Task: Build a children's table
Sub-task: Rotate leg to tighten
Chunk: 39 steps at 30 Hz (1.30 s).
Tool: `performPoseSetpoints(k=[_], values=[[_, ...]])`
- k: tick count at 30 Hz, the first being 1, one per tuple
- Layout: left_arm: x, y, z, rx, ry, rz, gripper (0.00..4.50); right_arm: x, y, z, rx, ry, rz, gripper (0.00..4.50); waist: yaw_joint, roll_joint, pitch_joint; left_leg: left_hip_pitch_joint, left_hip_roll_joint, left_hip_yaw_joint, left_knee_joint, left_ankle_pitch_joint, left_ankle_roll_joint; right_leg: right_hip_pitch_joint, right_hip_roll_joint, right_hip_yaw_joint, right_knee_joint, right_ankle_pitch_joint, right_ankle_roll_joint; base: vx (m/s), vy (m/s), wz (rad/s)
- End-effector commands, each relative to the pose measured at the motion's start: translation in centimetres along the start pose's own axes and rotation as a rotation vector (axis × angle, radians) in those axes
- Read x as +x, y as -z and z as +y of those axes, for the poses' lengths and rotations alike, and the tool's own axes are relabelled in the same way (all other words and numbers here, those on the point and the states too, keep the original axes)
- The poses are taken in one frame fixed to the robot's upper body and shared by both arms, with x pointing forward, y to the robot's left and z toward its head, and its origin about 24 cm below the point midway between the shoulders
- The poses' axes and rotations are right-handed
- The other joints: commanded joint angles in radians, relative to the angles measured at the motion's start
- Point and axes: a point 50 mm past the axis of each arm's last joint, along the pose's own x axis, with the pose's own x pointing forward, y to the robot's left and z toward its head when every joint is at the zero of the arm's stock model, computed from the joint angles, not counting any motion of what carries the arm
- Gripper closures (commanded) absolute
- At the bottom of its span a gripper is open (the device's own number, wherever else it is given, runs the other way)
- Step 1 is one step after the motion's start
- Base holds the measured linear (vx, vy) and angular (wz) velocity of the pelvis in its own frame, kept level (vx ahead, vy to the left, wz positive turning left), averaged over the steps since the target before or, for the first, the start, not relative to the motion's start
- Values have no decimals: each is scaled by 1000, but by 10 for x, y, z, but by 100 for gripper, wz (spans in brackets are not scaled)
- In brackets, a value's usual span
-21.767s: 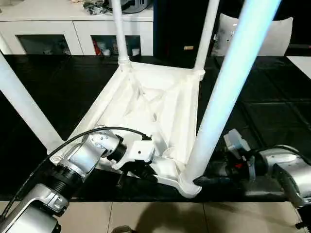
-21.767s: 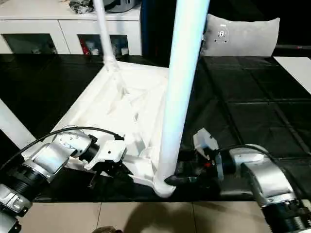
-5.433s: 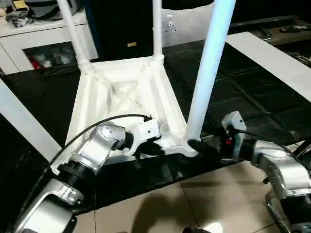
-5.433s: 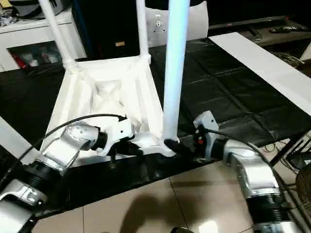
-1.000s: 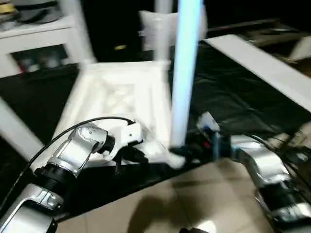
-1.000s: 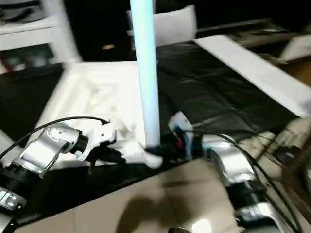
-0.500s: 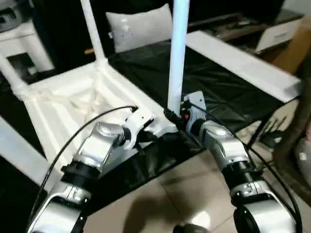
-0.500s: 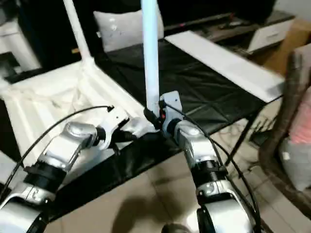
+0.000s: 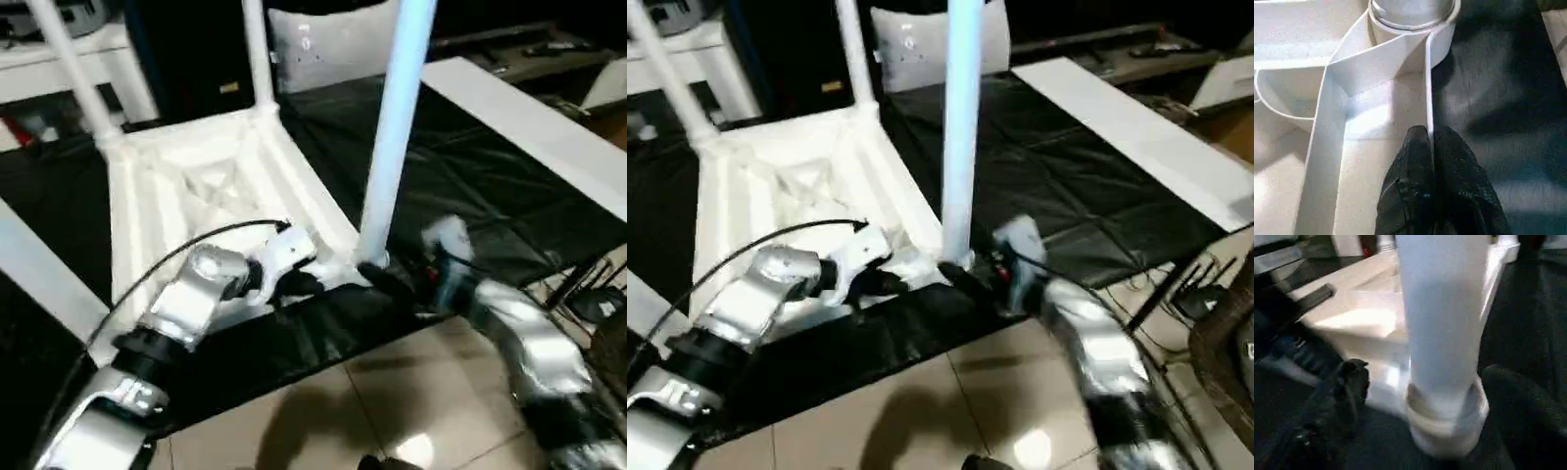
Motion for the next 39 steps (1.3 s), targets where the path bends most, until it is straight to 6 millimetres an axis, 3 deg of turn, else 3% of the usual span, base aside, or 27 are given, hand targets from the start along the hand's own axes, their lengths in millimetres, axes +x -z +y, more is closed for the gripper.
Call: performPoseSetpoints(k=[1, 3, 4, 6, 7, 10, 14, 15, 18, 19, 22, 23, 25, 26, 27, 28, 29, 30, 31, 32, 33, 34, 35, 36, 37, 38, 39], values=[[-7, 5, 9, 22, -53, 22, 450, -5, -8, 3, -20, -16, -31, 31, 4, -9, -69, -28, -1, 25, -64, -34, 89, 88, -55, 54, -104, -439, 91, 0, 0, 0], [-12, 6, 15, 33, -84, 0, 450, -12, -8, 3, -27, 32, -38, 7, 1, -9, -69, -29, 0, 24, -66, -52, 82, 90, -56, 50, -109, -444, 102, 0, 0, 0], [-17, 9, 18, 52, -93, -5, 407, -15, -6, 5, 0, 62, -15, 1, -3, -9, -66, -29, -2, 22, -67, -65, 75, 90, -52, 47, -116, -454, 112, 0, 0, 0], [-25, 13, 20, 80, -102, -15, 396, -17, -2, 11, 29, 100, 4, 0, -6, -6, -65, -26, -3, 21, -68, -82, 68, 89, -53, 45, -117, -462, 119, 0, 0, 0], [-28, 14, 20, 78, -113, -32, 396, -17, -2, 15, 37, 113, 3, 0, -15, -9, -67, -29, 0, 18, -70, -98, 62, 92, -54, 43, -119, -460, 128, 0, 0, 0], [-32, 11, 19, 54, -126, -106, 359, -15, -3, 22, 28, 137, -36, 0, -22, -7, -65, -23, -3, 24, -66, -125, 59, 86, -56, 35, -127, -491, 140, 0, 0, 0], [-40, 11, 11, 23, -153, -201, 318, -16, -3, 30, 77, 192, -80, 0, -18, -5, -65, -20, 15, 15, -77, -113, 55, 87, -67, 47, -120, -449, 100, 0, 0, 0], [-46, 10, 6, -20, -197, -276, 311, -17, -3, 35, 119, 183, -100, 0, -15, 2, -65, -18, 20, 13, -81, -97, 53, 87, -70, 54, -111, -420, 75, 0, 0, 0], [-49, 8, 2, -77, -251, -350, 306, -17, -4, 38, 119, 198, -105, 0, -11, 1, -68, -23, 25, 13, -80, -43, 67, 88, -72, 66, -98, -348, 30, 0, 0, 0], [-51, 7, -2, -130, -305, -402, 306, -18, -3, 37, 103, 243, -91, 0, -10, 5, -71, -25, 28, 13, -78, -10, 62, 92, -74, 71, -85, -310, 9, 0, 0, 0], [-51, 10, -15, -234, -413, -471, 306, -16, -5, 33, 45, 348, -83, 0, -4, -2, -69, -28, 24, 18, -75, 32, 65, 91, -74, 75, -84, -297, -3, 0, 0, 0], [-51, 12, -23, -289, -467, -501, 306, -16, -3, 33, 73, 371, -48, 0, -4, -4, -70, -31, 22, 17, -75, 40, 74, 97, -71, 76, -79, -304, 0, 0, 0, 0], [-49, 13, -34, -371, -535, -539, 306, -16, -4, 33, 33, 356, -37, 0, -6, -19, -65, -31, 22, 22, -76, 20, 85, 93, -65, 72, -94, -351, 24, 0, 0, 0], [-46, 13, -40, -395, -570, -538, 306, -17, -4, 32, -1, 365, -33, 0, -1, -27, -59, -79, 18, -20, -85, 6, 96, 130, -80, 38, -63, -317, 15, 0, 0, 0], [-42, 14, -44, -409, -592, -524, 306, -17, -4, 31, -27, 381, -30, 0, -18, -6, -62, -88, 46, -72, -101, -22, 126, 136, -67, 29, -48, -259, 46, -22, -51, 21], [-42, 14, -45, -411, -596, -521, 306, -18, -3, 30, -31, 385, -29, 0, -24, 0, -63, -80, 66, -103, -111, -45, 143, 129, -61, 34, -30, -248, 47, -19, -88, 49], [-36, 17, -46, -431, -645, -489, 306, -19, -2, 28, -73, 409, -29, 0, -42, -8, -51, -40, 101, -172, -141, -93, 234, 82, -32, 71, 33, -264, -38, -19, -88, 49], [-36, 18, -46, -445, -672, -484, 306, -19, 0, 27, -52, 416, -37, 0, -41, -9, -42, -51, 75, -166, -125, -96, 254, 84, -39, 91, 27, -273, -70, -16, -102, 59], [-35, 18, -46, -450, -686, -478, 306, -20, 1, 27, -39, 420, -42, 0, -21, -48, -34, -77, -18, -106, -65, -127, 171, 96, -91, 99, -57, -414, -89, -15, -100, 65], [-35, 20, -47, -450, -724, -453, 306, -20, 3, 28, 6, 408, -54, 0, -7, -53, -34, -57, -48, -72, -32, -123, 115, 92, -119, 74, -91, -556, -51, -15, -100, 65], [-35, 20, -48, -438, -730, -438, 306, -20, 4, 29, 8, 398, -51, 0, 8, -73, -41, -64, -72, -18, 41, -48, 69, 90, -164, 43, -124, -739, 109, -28, -107, 49], [-35, 20, -50, -431, -726, -434, 306, -21, 5, 30, 7, 394, -49, 0, 31, -93, -43, -62, -65, 2, 68, -36, 89, 83, -201, 61, -141, -751, 202, -55, -83, 44], [-35, 19, -56, -418, -720, -434, 306, -23, 6, 31, 29, 409, -51, 0, 49, -101, -38, -48, -45, 19, 44, -55, 123, 89, -208, 156, -127, -816, 182, -55, -83, 44], [-36, 18, -58, -418, -718, -439, 306, -24, 7, 31, 36, 407, -50, 0, 67, -88, -42, -57, -27, 10, 26, -32, 136, 114, -220, 175, -120, -793, 143, -41, -23, 21], [-37, 17, -62, -436, -712, -452, 306, -24, 7, 33, 38, 398, -53, 0, 83, -68, -36, -36, -3, 6, -23, 4, 167, 105, -192, 151, -123, -717, 69, 0, 0, 0], [-38, 17, -64, -457, -718, -456, 306, -24, 7, 33, 30, 406, -50, 0, 80, -61, -37, -34, 10, 3, -52, 6, 173, 105, -151, 126, -106, -637, 33, 0, 0, 0], [-39, 18, -65, -471, -725, -454, 306, -23, 7, 34, 40, 398, -52, 0, 65, -48, -40, -5, 52, -4, -77, -34, 168, 80, -89, 89, -82, -490, 8, 0, 0, 0]])
